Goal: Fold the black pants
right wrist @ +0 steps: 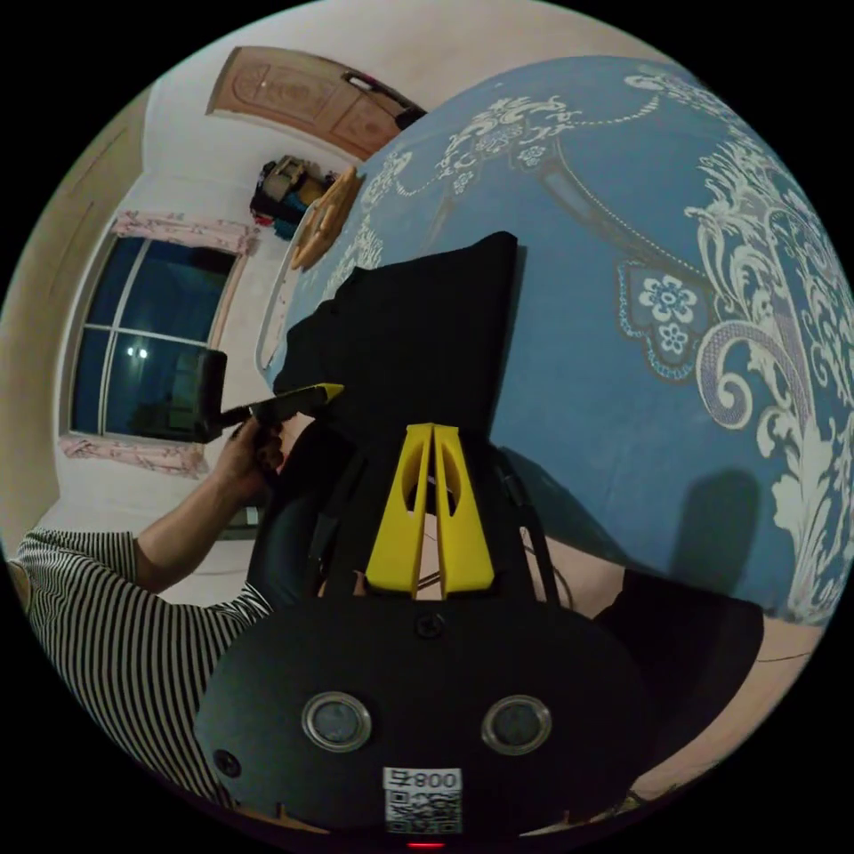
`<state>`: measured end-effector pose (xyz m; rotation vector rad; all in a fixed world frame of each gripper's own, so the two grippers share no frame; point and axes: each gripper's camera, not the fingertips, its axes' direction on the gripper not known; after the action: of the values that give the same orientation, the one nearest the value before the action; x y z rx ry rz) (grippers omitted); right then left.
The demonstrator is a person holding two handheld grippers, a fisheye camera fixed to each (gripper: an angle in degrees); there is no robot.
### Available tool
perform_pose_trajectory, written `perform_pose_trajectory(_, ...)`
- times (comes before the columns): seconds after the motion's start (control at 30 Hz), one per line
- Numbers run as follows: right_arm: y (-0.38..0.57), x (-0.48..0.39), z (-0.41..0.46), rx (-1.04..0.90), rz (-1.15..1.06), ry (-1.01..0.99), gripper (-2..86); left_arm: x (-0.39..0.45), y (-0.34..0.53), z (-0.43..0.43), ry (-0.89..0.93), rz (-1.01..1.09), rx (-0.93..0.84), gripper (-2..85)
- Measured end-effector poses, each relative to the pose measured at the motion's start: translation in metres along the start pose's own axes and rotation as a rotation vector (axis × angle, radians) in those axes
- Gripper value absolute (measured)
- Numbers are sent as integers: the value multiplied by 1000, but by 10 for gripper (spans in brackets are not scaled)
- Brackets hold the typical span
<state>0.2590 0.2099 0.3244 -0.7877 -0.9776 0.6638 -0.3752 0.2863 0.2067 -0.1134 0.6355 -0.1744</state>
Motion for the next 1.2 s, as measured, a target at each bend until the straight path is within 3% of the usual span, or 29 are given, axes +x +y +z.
perform_pose_trajectory(0.13, -9, 19, -16, 19, 62, -4, 5, 48, 8, 1, 62, 140, 46, 33)
perform_pose_trajectory(0.3, -39, 46, -44, 136, 136, -105, 23, 134, 21, 30, 74, 454, -35, 93)
perform_pose_trajectory(0.47, -87, 55, -54, 111, 142, -61, 64, 212, 42, 74, -147, 727, -149, 123)
perform_pose_trajectory(0.57, -114, 55, -50, 76, 138, -24, 75, 233, 57, 81, -286, 798, -107, 109)
perform_pose_trajectory(0.77, -156, 47, -32, 27, 129, 55, 87, 239, 65, 78, -249, 724, -99, 44)
perform_pose_trajectory(1.2, -217, 20, 4, -21, 124, 56, 34, 233, 83, 49, -169, 684, -86, 26)
